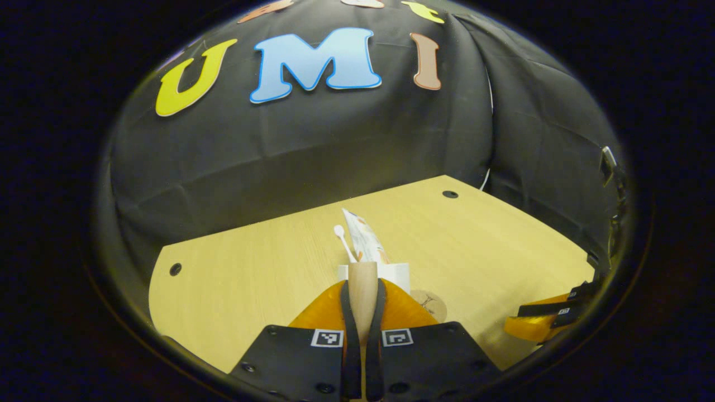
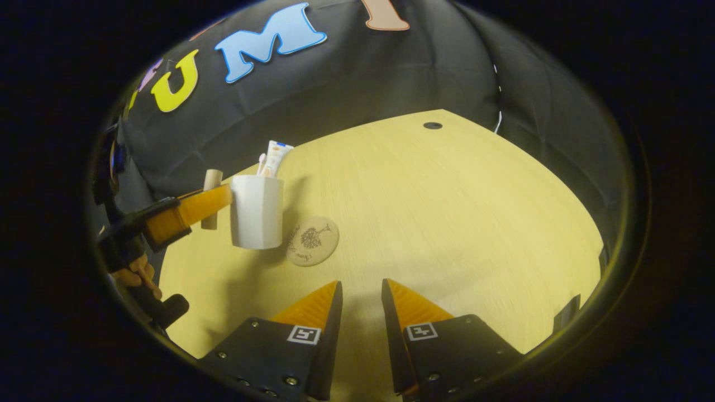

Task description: Put the toothbrush and toothpaste on the desktop into the cup, then pick up the cup and place it on the coaster on the desktop.

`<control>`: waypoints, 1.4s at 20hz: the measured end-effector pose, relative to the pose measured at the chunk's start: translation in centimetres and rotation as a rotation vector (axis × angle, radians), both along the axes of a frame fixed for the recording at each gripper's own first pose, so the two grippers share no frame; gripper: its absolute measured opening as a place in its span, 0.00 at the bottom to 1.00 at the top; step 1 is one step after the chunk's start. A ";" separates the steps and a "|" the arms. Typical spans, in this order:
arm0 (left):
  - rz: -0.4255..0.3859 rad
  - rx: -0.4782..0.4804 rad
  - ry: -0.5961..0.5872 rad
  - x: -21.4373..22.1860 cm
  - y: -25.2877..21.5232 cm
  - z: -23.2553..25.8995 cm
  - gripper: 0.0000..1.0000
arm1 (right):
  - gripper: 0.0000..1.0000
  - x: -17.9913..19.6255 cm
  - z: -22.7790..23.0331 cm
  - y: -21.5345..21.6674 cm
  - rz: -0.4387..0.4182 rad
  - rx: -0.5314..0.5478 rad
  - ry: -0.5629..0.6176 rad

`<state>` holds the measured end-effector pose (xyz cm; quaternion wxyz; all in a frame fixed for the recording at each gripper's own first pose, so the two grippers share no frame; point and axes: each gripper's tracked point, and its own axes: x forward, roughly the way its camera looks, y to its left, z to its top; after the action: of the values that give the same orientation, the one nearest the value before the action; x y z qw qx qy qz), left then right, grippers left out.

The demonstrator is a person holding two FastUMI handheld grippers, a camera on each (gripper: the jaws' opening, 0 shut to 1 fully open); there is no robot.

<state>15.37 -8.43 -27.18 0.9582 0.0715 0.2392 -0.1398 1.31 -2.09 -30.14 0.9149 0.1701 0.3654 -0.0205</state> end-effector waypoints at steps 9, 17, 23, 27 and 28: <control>-0.054 -0.009 -0.021 2.1 -5.9 -0.3 0.10 | 0.41 -0.2 0.0 -2.8 -0.018 0.001 0.005; -0.020 -0.030 -0.041 2.9 -6.8 -1.5 0.11 | 0.41 -0.4 -0.2 -4.9 -0.028 0.001 0.017; 0.003 -0.008 -0.057 1.3 -6.6 -1.9 0.11 | 0.41 -0.7 -0.4 -5.3 -0.021 0.018 0.011; 0.029 -0.020 -0.039 0.0 -6.0 -2.6 0.12 | 0.41 -1.0 0.2 -4.4 0.000 0.020 0.000; 0.030 -0.022 -0.034 -0.4 -5.9 -2.7 0.13 | 0.41 -1.1 0.2 -4.2 0.005 0.021 -0.001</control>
<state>15.01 -14.29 -29.92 0.9648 0.0597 0.2223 -0.1269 0.24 -6.33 -29.95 0.9133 0.1788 0.3656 -0.0145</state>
